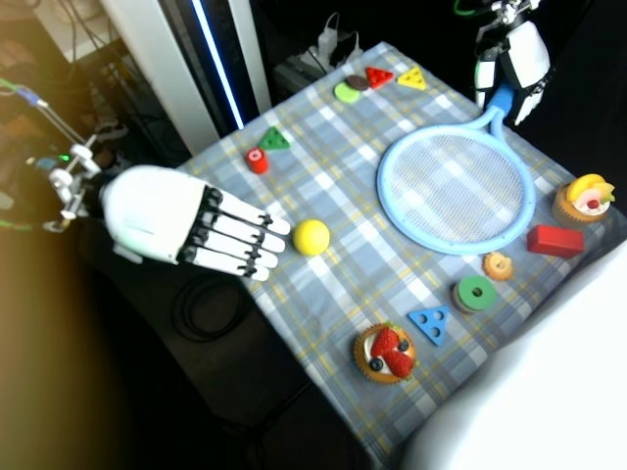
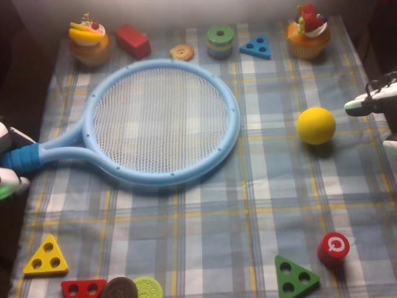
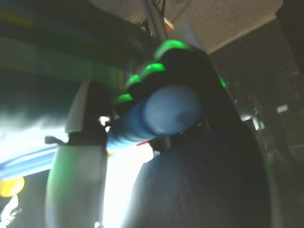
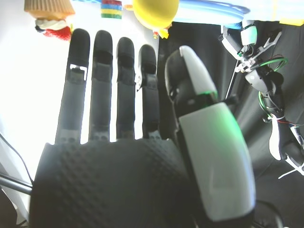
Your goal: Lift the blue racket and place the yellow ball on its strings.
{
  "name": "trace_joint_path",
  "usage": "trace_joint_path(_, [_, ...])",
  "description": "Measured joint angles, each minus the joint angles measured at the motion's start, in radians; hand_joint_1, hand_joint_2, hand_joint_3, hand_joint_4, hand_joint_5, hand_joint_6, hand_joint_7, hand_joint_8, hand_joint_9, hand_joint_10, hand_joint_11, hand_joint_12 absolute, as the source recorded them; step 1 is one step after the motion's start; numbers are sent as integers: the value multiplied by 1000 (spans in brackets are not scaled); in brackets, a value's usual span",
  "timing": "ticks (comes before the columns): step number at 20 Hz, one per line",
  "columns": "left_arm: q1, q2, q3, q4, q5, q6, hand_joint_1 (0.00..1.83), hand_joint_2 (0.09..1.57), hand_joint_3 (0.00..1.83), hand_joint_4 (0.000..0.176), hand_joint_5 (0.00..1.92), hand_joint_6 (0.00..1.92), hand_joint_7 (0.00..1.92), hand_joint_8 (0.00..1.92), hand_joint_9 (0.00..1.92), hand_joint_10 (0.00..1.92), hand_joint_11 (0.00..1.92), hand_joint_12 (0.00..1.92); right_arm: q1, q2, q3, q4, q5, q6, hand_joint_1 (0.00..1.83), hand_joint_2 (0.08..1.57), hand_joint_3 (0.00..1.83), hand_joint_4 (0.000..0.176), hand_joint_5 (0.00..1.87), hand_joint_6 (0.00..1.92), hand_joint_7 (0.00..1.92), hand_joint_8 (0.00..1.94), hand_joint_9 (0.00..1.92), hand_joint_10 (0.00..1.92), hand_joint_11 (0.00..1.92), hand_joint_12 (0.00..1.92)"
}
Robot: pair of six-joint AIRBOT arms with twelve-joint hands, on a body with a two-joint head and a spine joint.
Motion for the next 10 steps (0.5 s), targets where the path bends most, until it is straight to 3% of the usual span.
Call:
trace_joint_path(1, [8, 19, -26, 31, -24, -33, 1770, 1165, 0, 176, 981, 1921, 1365, 1921, 1684, 1921, 1183, 1850, -5, 0, 0, 4, 2, 0, 905, 1336, 0, 0, 647, 1, 677, 1, 673, 1, 434, 598])
trace_joint_path(2, [17, 40, -49, 74, -44, -88, 1819, 1171, 0, 176, 965, 1921, 1283, 1921, 1614, 1921, 1493, 1907, -6, 0, 0, 4, 2, 0, 928, 1334, 0, 0, 649, 1, 680, 2, 675, 2, 434, 598])
trace_joint_path(3, [37, 66, -77, 125, -79, -157, 1829, 1151, 0, 176, 958, 1921, 1233, 1921, 1573, 1921, 1624, 1918, -7, -4, 0, 8, 0, 0, 929, 1334, 0, 0, 648, 1, 678, 1, 672, 0, 431, 597])
trace_joint_path(4, [65, 98, -121, 185, -125, -250, 1797, 1165, 0, 176, 981, 1921, 1258, 1921, 1590, 1921, 1612, 1920, -7, -6, 0, 5, 0, 0, 928, 1333, 0, 0, 652, 2, 682, 2, 672, 0, 429, 596])
trace_joint_path(5, [72, 108, -132, 198, -133, -272, 1724, 1199, 2, 176, 996, 1921, 1263, 1921, 1589, 1921, 1523, 1921, -7, -6, 0, 4, 0, 0, 911, 1333, 0, 0, 652, 2, 685, 3, 676, 1, 427, 601])
trace_joint_path(6, [90, 129, -160, 230, -159, -325, 1748, 1194, 0, 174, 998, 1921, 1251, 1921, 1630, 1921, 1183, 1427, -7, -6, 1, 5, 0, 0, 890, 1339, 2, 0, 645, 1, 682, 1, 676, 1, 423, 613])
trace_joint_path(9, [125, 193, -238, 326, -260, -436, 1717, 1238, 4, 171, 1017, 1921, 1297, 1921, 1670, 1921, 1180, 1676, -6, -8, 8, 9, 0, 0, 943, 1331, 0, 0, 644, 0, 673, 0, 663, 0, 378, 668])
trace_joint_path(10, [137, 213, -265, 355, -303, -459, 1740, 1228, 0, 172, 1035, 1921, 1309, 1921, 1705, 1921, 1117, 1418, 3, -13, 13, 8, -3, 0, 979, 1317, 0, 0, 648, 1, 682, 3, 682, 7, 400, 686])
